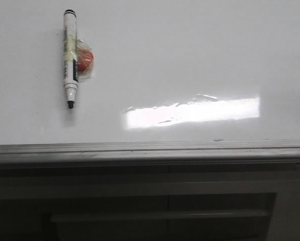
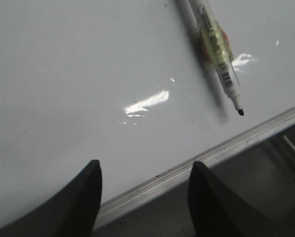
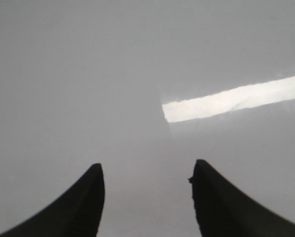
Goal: Write number 0 on whiteboard
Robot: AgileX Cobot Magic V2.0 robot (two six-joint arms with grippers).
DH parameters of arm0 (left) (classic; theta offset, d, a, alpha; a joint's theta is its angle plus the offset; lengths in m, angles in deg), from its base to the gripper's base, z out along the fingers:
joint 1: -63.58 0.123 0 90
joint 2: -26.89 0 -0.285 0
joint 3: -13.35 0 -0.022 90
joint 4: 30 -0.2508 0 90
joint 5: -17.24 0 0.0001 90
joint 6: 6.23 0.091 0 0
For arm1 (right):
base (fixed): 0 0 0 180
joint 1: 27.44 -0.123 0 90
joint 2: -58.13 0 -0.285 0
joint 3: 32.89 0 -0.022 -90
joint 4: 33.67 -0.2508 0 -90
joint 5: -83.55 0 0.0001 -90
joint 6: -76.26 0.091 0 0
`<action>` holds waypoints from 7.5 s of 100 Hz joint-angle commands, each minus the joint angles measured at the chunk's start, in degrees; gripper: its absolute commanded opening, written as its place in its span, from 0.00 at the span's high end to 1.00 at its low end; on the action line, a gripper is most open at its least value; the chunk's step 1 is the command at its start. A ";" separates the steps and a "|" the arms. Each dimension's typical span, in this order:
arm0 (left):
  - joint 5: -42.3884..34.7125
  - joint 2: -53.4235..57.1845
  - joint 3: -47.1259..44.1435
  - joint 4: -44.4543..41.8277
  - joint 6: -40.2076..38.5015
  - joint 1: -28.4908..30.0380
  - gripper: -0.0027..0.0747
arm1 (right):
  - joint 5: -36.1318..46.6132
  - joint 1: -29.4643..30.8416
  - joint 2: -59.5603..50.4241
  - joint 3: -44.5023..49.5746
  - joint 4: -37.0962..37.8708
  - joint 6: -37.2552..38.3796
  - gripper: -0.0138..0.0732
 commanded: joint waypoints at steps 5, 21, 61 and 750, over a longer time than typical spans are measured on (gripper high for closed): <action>-2.64 -7.03 6.99 2.88 -5.84 -5.54 0.51 | 3.89 0.28 1.85 -1.98 0.11 -0.63 0.44; -10.68 -13.47 7.53 12.82 -7.96 -11.75 0.51 | 3.89 0.28 1.84 -1.98 0.11 -0.63 0.44; -20.45 -26.38 7.53 13.23 -10.57 -16.38 0.52 | 3.89 0.28 1.84 -1.98 0.11 -0.63 0.44; -46.03 23.11 -22.07 9.60 -2.38 -26.78 0.99 | 12.61 -15.88 62.28 -29.33 -55.62 -69.46 0.90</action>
